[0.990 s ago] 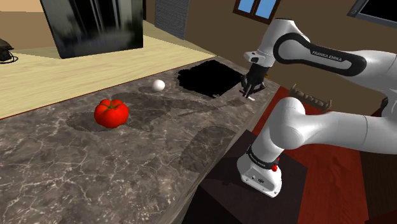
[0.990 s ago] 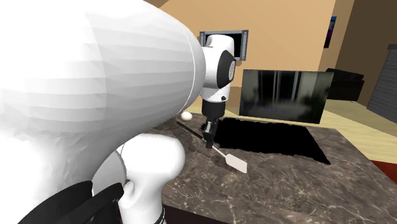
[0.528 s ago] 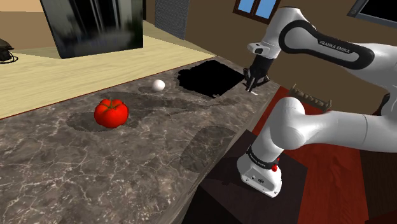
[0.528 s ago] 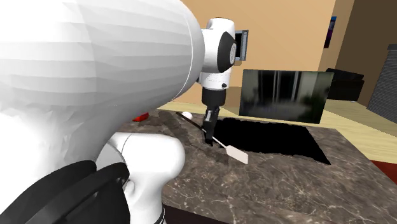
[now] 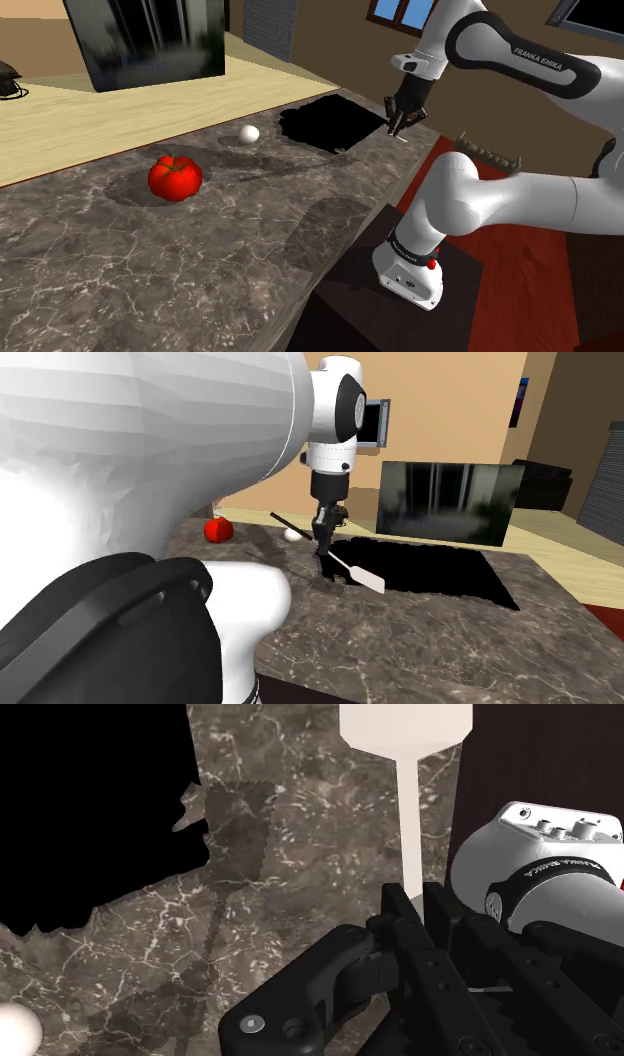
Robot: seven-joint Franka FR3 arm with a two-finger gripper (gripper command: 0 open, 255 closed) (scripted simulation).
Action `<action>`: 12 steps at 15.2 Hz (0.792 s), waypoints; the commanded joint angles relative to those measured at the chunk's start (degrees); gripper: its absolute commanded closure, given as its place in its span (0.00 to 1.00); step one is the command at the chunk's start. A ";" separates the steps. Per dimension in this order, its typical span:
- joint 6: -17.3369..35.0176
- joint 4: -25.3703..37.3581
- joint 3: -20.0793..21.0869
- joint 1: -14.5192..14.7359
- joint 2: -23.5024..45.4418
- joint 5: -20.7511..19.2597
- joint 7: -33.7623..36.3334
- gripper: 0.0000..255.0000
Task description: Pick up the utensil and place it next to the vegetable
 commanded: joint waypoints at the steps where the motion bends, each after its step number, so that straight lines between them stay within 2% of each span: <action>1: 0.69 -1.37 2.71 1.00 -0.11 2.51 2.74 1.00; 7: 3.83 -4.09 11.50 5.52 1.37 10.77 11.55 1.00; 12: 7.77 -4.32 18.47 10.17 5.35 17.41 18.72 1.00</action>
